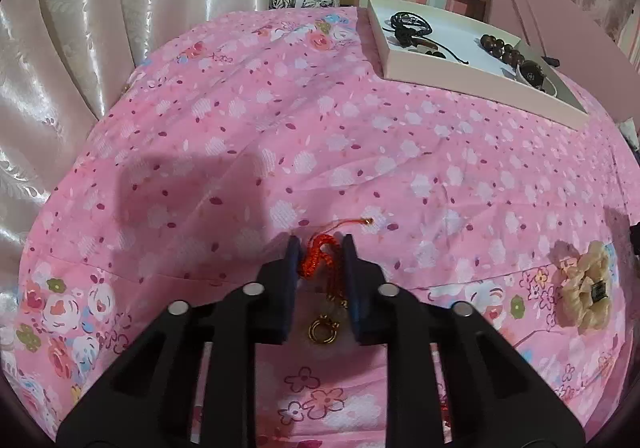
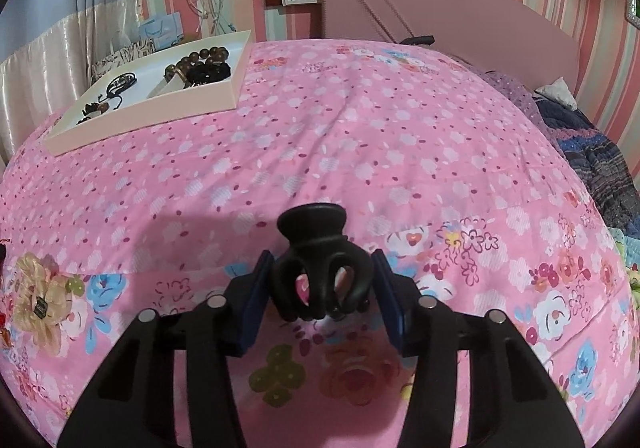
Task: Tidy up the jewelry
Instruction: 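Carry the red charm and black claw clip over the white tray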
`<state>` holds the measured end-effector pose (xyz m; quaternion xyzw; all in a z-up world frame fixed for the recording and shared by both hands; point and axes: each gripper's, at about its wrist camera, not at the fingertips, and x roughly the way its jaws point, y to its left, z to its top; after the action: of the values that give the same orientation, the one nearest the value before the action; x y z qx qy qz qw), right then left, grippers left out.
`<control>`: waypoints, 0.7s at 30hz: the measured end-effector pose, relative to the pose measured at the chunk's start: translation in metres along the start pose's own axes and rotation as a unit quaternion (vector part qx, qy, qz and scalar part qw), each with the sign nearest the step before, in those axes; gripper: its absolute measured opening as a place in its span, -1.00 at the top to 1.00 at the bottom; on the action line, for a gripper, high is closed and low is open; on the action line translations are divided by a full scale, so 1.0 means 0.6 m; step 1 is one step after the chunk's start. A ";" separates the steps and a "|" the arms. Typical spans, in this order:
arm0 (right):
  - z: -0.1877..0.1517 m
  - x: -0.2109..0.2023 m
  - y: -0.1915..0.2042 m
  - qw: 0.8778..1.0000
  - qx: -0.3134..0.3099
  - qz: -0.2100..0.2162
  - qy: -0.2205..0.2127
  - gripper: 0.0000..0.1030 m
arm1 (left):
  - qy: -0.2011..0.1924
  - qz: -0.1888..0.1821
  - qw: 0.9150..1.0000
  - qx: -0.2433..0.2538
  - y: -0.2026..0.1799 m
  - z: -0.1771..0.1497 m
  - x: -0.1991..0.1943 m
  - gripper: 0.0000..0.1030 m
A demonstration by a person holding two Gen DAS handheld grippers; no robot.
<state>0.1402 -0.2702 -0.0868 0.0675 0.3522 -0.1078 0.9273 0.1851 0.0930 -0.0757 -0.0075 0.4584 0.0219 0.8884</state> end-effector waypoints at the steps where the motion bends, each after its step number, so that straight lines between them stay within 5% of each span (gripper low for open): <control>1: 0.000 0.000 0.000 1.000 0.000 0.000 0.000 0.03 | 0.000 0.000 1.000 0.000 0.000 0.000 0.000 0.74; 13: 0.025 -0.017 0.000 1.000 0.011 0.015 -0.002 0.04 | -0.006 -0.044 0.999 -0.030 -0.001 0.019 -0.031 0.88; 21: 0.100 -0.050 0.026 0.999 0.003 0.046 -0.020 0.04 | -0.024 -0.083 0.996 0.001 -0.066 0.099 -0.075 0.88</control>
<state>0.1606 -0.2625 -0.0214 0.0845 0.3300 -0.0670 0.9378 0.2090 0.0543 -0.0047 -0.0441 0.4349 -0.0521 0.8979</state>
